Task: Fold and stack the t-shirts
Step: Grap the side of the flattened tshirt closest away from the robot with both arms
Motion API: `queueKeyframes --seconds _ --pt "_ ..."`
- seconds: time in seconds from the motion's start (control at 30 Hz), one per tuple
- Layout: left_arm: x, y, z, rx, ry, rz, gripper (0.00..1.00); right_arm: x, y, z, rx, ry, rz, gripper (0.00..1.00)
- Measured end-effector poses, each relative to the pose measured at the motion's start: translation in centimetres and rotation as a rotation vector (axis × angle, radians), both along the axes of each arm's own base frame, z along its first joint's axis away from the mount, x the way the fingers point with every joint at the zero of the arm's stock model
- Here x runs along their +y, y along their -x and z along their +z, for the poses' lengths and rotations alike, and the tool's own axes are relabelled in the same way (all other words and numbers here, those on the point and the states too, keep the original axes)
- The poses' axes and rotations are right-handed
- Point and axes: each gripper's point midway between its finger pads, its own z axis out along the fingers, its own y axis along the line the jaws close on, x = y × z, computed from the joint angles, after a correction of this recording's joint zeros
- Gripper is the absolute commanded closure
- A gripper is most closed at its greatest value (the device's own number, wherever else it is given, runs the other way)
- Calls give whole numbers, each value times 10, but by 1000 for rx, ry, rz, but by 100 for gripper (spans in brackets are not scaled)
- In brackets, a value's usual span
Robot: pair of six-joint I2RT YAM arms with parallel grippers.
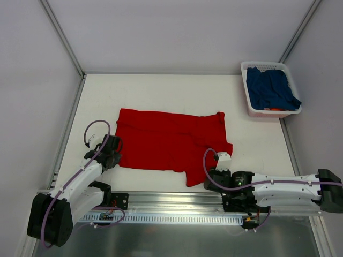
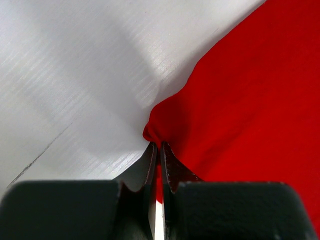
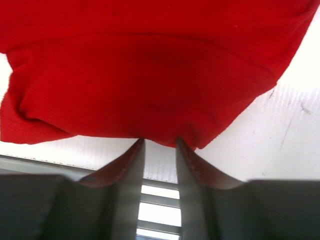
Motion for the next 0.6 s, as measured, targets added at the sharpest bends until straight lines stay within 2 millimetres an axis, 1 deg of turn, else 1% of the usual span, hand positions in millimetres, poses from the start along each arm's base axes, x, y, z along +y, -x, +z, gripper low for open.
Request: queueKeyframes --seconds 0.03,0.07,0.13,0.17,0.27,0.3,0.33,0.37,0.4,0.47,0.5,0.53,0.6 --pt "0 0 0 0 0 0 100 1 0 0 1 -5 0 71" --pt "0 0 0 -1 0 0 100 2 0 0 1 -10 0 78" --pt "0 0 0 -3 1 -1 100 4 0 1 3 -17 0 85" --pt "-1 0 1 -4 4 -2 100 5 0 1 2 -21 -1 91" --pt "-1 0 1 -4 7 -4 100 5 0 1 2 -24 -2 98" --pt "-1 0 1 -4 7 -4 100 5 0 1 2 -25 -2 98" --pt "-1 0 1 -4 7 -4 100 5 0 1 1 -26 -2 93" --pt "-1 0 1 -4 7 -4 100 6 0 1 1 -28 -2 74" --pt "-1 0 1 -3 7 -4 100 6 0 2 2 -34 -7 66" --pt "-1 0 1 -3 7 -4 100 6 0 2 1 -33 -3 57" --pt "-1 0 0 -2 7 -4 100 6 0 2 0 -35 -4 57" --pt "-1 0 0 -2 7 -4 100 6 0 2 0 -35 -4 53" --pt "-1 0 0 -5 8 -4 100 5 0 3 -1 -31 -5 51"
